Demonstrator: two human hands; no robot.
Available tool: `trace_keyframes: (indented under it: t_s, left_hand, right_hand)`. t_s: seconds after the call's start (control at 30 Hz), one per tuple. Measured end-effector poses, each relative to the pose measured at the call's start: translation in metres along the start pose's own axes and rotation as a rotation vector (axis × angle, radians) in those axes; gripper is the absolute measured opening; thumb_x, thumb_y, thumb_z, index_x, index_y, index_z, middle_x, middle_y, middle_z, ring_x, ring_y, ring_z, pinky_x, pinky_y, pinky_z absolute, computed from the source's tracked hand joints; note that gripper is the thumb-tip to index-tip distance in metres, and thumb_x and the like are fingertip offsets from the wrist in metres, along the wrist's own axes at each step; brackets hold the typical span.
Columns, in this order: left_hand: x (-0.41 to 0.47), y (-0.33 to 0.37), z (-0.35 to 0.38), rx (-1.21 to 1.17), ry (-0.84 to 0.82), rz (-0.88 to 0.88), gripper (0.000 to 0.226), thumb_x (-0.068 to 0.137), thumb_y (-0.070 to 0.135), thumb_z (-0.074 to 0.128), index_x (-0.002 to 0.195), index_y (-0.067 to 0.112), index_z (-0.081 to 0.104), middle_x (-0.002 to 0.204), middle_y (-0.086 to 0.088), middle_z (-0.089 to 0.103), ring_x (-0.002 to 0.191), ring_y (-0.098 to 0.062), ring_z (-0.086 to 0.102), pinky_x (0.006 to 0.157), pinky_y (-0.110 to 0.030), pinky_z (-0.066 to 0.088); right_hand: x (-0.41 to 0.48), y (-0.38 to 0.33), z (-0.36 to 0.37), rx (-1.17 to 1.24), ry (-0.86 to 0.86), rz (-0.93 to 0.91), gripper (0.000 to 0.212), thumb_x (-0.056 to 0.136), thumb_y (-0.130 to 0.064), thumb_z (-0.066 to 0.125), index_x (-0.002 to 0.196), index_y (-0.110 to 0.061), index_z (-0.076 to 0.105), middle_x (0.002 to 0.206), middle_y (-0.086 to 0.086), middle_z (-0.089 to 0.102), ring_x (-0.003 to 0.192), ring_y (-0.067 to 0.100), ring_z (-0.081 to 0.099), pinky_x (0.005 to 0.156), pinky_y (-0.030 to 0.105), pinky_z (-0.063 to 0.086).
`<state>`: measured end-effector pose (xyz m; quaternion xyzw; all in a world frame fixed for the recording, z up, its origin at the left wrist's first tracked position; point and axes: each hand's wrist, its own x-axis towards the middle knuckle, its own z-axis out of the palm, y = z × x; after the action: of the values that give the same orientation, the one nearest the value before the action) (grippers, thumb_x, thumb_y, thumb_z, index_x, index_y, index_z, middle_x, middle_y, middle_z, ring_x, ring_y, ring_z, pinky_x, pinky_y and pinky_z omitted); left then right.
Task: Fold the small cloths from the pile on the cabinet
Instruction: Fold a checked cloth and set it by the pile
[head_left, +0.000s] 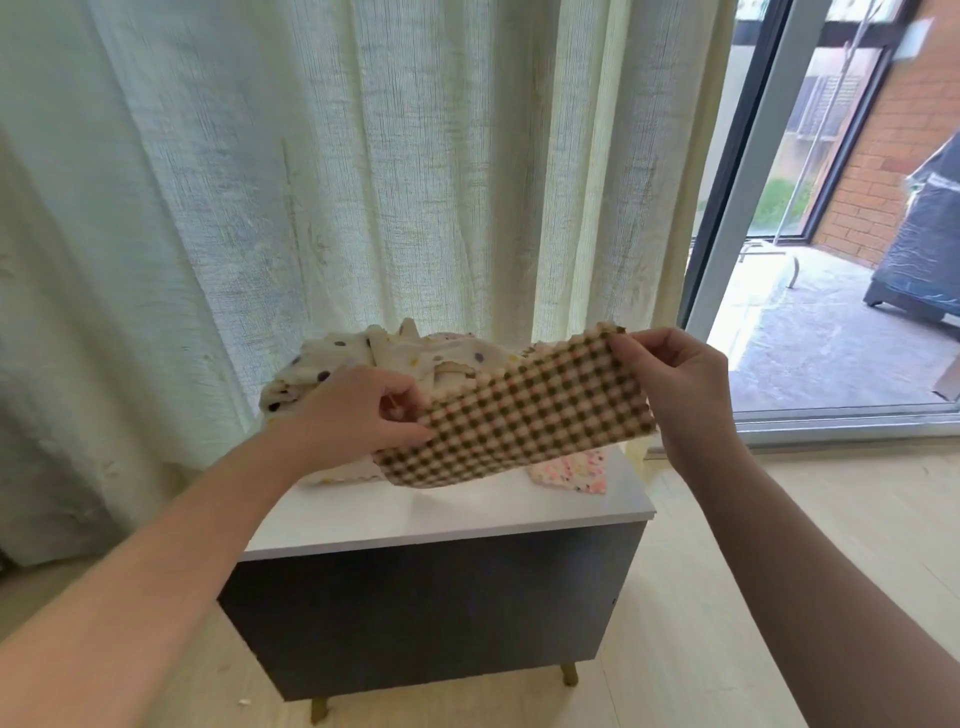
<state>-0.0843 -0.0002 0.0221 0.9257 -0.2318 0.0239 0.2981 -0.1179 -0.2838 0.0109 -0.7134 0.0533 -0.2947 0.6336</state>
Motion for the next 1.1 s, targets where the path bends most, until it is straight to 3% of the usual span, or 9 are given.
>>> trace_keyframes:
  t_s: [0.17, 0.27, 0.4, 0.5, 0.57, 0.67, 0.8, 0.93, 1.1]
  left_hand:
    - [0.001, -0.007, -0.022, -0.059, 0.113, -0.006, 0.019, 0.074, 0.020, 0.082, 0.072, 0.027, 0.064, 0.070, 0.005, 0.062, 0.065, -0.010, 0.053, 0.068, -0.023, 0.043]
    - [0.000, -0.013, -0.033, -0.040, 0.057, -0.011, 0.016, 0.077, 0.019, 0.080, 0.076, 0.028, 0.067, 0.076, -0.001, 0.067, 0.071, -0.017, 0.060, 0.074, -0.027, 0.047]
    - [-0.002, -0.015, -0.036, -0.061, 0.054, -0.015, 0.019, 0.086, 0.011, 0.069, 0.090, 0.028, 0.065, 0.079, 0.007, 0.069, 0.076, -0.010, 0.063, 0.080, -0.029, 0.049]
    - [-0.002, -0.020, -0.027, -0.216, 0.158, -0.135, 0.019, 0.091, 0.015, 0.064, 0.106, 0.026, 0.061, 0.074, 0.005, 0.068, 0.075, -0.015, 0.068, 0.084, -0.036, 0.052]
    - [-0.003, -0.025, -0.022, -0.322, 0.156, -0.244, 0.008, 0.091, 0.022, 0.065, 0.096, 0.025, 0.070, 0.079, 0.002, 0.073, 0.076, -0.020, 0.071, 0.087, -0.046, 0.055]
    - [-0.006, -0.027, -0.014, -0.611, 0.126, -0.368, 0.020, 0.087, 0.024, 0.067, 0.068, 0.020, 0.072, 0.067, 0.003, 0.071, 0.074, -0.020, 0.067, 0.078, -0.033, 0.059]
    - [-0.013, -0.031, 0.000, -0.968, 0.067, -0.314, 0.006, 0.079, 0.011, 0.065, 0.084, 0.009, 0.063, 0.074, 0.002, 0.069, 0.076, -0.014, 0.064, 0.073, -0.025, 0.058]
    - [-0.017, -0.035, 0.010, -1.048, 0.016, -0.329, 0.021, 0.081, -0.003, 0.061, 0.098, 0.007, 0.069, 0.089, -0.005, 0.073, 0.081, -0.013, 0.068, 0.074, -0.022, 0.059]
    - [-0.014, -0.038, 0.027, -0.931, 0.019, -0.490, 0.026, 0.098, 0.014, 0.052, 0.080, 0.009, 0.071, 0.078, -0.006, 0.069, 0.070, -0.015, 0.063, 0.067, -0.029, 0.057]
  right_hand:
    - [0.001, -0.001, -0.003, 0.068, -0.021, 0.041, 0.010, 0.086, -0.022, 0.073, 0.077, -0.019, 0.070, 0.074, -0.007, 0.068, 0.079, 0.009, 0.064, 0.076, 0.029, 0.052]
    - [0.001, 0.003, -0.004, 0.084, -0.029, 0.082, 0.011, 0.087, -0.023, 0.072, 0.079, -0.017, 0.070, 0.079, -0.002, 0.068, 0.084, 0.016, 0.065, 0.083, 0.037, 0.056]
    - [0.001, 0.010, -0.003, 0.097, -0.004, 0.123, 0.013, 0.088, -0.028, 0.070, 0.080, -0.018, 0.068, 0.080, -0.003, 0.066, 0.083, 0.016, 0.062, 0.084, 0.042, 0.054]
    - [-0.002, 0.016, -0.001, 0.089, -0.012, 0.124, 0.010, 0.090, -0.024, 0.068, 0.083, -0.017, 0.067, 0.082, -0.001, 0.066, 0.082, 0.016, 0.061, 0.084, 0.043, 0.054]
    - [-0.003, 0.019, 0.001, 0.076, -0.017, 0.127, 0.010, 0.091, -0.023, 0.067, 0.083, -0.017, 0.066, 0.083, 0.000, 0.065, 0.083, 0.017, 0.061, 0.083, 0.043, 0.054]
    - [-0.003, 0.025, 0.002, 0.068, -0.002, 0.158, 0.011, 0.091, -0.025, 0.066, 0.082, -0.018, 0.066, 0.083, -0.001, 0.064, 0.083, 0.017, 0.059, 0.079, 0.042, 0.052]
    - [-0.004, 0.030, 0.005, 0.051, 0.011, 0.237, 0.010, 0.092, -0.025, 0.064, 0.084, -0.019, 0.065, 0.091, 0.000, 0.066, 0.090, 0.019, 0.062, 0.082, 0.039, 0.054]
    - [-0.005, 0.032, 0.006, 0.063, 0.039, 0.284, 0.010, 0.093, -0.024, 0.063, 0.086, -0.018, 0.065, 0.096, 0.003, 0.068, 0.092, 0.020, 0.064, 0.080, 0.039, 0.056]
    - [-0.006, 0.041, 0.009, 0.080, 0.001, 0.435, 0.008, 0.093, -0.022, 0.064, 0.091, -0.014, 0.065, 0.097, 0.005, 0.070, 0.088, 0.019, 0.067, 0.068, 0.032, 0.055]
